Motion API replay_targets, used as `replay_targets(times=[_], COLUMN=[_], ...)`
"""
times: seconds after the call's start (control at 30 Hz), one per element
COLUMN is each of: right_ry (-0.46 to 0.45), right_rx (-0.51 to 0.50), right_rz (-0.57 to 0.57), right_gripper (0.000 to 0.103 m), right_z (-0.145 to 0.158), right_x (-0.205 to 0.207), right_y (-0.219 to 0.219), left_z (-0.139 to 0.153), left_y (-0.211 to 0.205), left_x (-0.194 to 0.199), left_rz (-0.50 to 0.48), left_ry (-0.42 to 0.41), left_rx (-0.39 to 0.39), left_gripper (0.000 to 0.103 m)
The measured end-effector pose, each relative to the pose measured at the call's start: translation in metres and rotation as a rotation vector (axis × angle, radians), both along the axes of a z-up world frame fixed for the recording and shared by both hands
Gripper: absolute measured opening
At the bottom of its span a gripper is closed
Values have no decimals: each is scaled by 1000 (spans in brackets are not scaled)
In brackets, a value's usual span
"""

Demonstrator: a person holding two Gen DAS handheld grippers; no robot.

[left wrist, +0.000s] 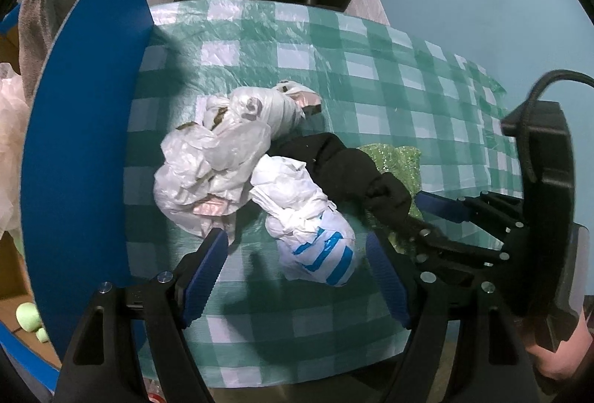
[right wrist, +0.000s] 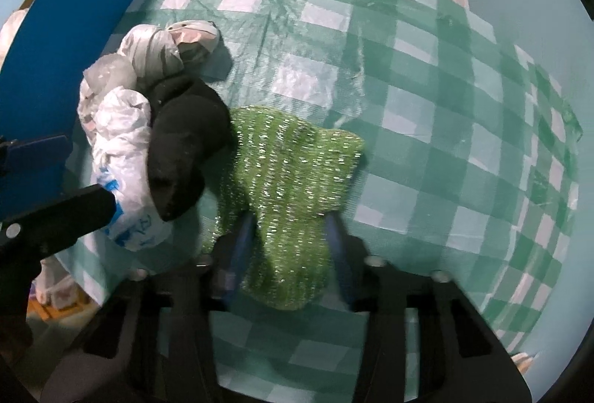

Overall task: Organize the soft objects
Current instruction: 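Grasp the green glittery scrubber with the right tool, then grasp the white bundle with blue-striped sock with the left tool while the right tool holds the scrubber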

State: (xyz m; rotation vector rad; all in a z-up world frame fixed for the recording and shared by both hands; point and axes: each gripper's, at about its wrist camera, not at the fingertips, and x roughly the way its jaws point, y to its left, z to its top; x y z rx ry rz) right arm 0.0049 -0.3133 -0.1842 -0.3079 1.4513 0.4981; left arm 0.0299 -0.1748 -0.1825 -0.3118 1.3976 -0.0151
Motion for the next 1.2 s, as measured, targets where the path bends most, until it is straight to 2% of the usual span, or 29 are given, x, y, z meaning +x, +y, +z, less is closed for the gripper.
replay_targets(times=[0.03,0.13,0.43,0.5,0.57,0.63,0.77,1.0,1.2], right_ry=[2,3,2,4,6,6,2,-14,-27], right_rx=[6,27,69,79,92,103,120,138,155], right_rz=[-3,-18,-66,-76,-86,-92,-99,-94,-74], right_gripper=[23,11,10,10,10,10,10,10,10], right_z=[0,3,14,17,20,23,30,43,58], right_x=[1,4,10,16,18,21,23,20,19], right_y=[-2,-13,-49,-57,-64,-70,-78,-68,-64], left_z=[-1,-8,-39,-40,-39,-40,-35,-19,-4], left_y=[-2,-8,-24,-26,-26,-26,-28,-23,-19], left_x=[0,3,12,12,14,13,8,-4,-11], left_rz=[3,7,33,30,30,29,-8,-32,-60], left_ry=[2,9,61,62,63,56,24,-19,-54], left_rx=[-5,-9,-13,-4,5,-3,13,13,45], left_gripper=[78,78,78,72,56,55,51,50,50])
